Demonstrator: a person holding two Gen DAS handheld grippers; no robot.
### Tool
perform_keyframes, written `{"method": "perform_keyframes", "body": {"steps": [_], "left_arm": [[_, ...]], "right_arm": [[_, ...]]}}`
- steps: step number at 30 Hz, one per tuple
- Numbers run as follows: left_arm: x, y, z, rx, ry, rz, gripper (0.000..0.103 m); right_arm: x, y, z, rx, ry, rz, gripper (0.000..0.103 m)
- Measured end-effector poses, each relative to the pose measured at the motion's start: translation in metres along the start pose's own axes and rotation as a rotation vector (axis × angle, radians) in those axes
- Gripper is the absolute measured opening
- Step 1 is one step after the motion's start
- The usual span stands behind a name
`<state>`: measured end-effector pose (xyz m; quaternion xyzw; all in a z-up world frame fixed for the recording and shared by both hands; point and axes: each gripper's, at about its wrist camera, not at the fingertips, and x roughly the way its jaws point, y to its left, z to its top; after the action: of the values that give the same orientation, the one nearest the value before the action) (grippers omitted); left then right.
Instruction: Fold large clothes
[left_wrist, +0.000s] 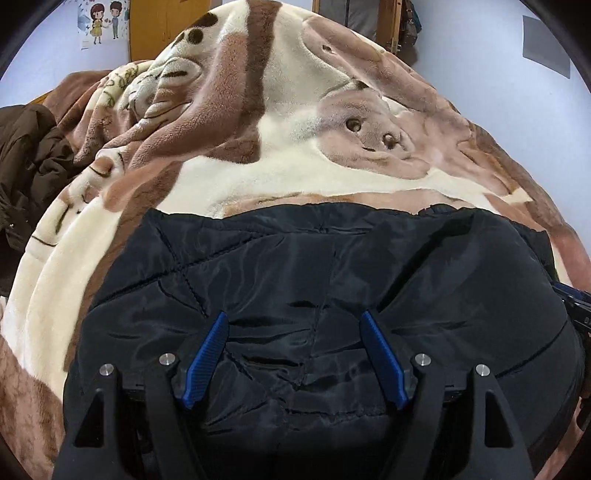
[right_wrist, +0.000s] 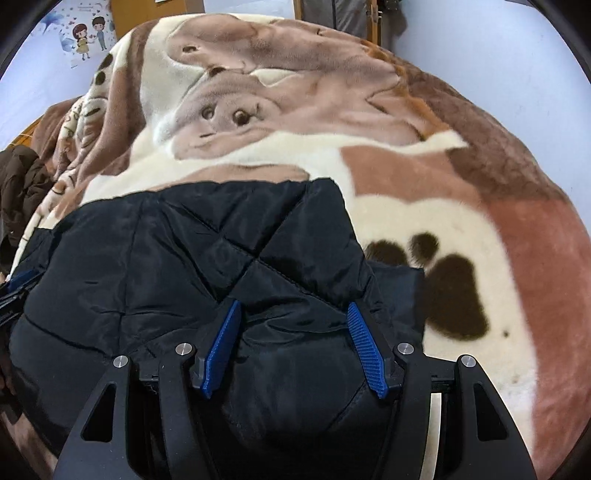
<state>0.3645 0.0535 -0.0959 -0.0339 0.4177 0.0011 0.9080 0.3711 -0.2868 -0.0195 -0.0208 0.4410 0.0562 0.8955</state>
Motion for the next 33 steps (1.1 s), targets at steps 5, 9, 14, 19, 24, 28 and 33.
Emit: {"method": "perform_keyframes", "body": {"steps": [5, 9, 14, 19, 24, 28, 33], "left_arm": [[0.001, 0.0, -0.005, -0.003, -0.002, -0.012, 0.077], [0.001, 0.0, -0.006, -0.005, -0.01, -0.012, 0.077], [0.002, 0.0, -0.007, -0.008, -0.013, -0.012, 0.077], [0.005, -0.002, -0.004, -0.009, 0.001, -0.01, 0.077], [-0.018, 0.008, 0.012, 0.003, 0.03, -0.033, 0.068], [-0.036, 0.04, 0.016, -0.027, -0.028, 0.016, 0.068], [-0.009, 0.066, -0.004, -0.06, 0.019, 0.036, 0.068]], "right_arm": [[0.007, 0.0, -0.001, -0.005, 0.008, -0.005, 0.06], [0.005, 0.001, -0.004, -0.005, 0.005, -0.008, 0.06], [0.007, 0.002, -0.007, -0.012, -0.011, -0.013, 0.06], [0.011, 0.003, -0.006, -0.019, -0.012, -0.021, 0.06], [-0.009, 0.0, 0.002, -0.011, 0.004, -0.013, 0.06], [-0.044, -0.006, 0.004, 0.026, -0.06, 0.022, 0.06], [-0.026, -0.009, -0.01, 0.014, -0.005, -0.002, 0.06]]}}
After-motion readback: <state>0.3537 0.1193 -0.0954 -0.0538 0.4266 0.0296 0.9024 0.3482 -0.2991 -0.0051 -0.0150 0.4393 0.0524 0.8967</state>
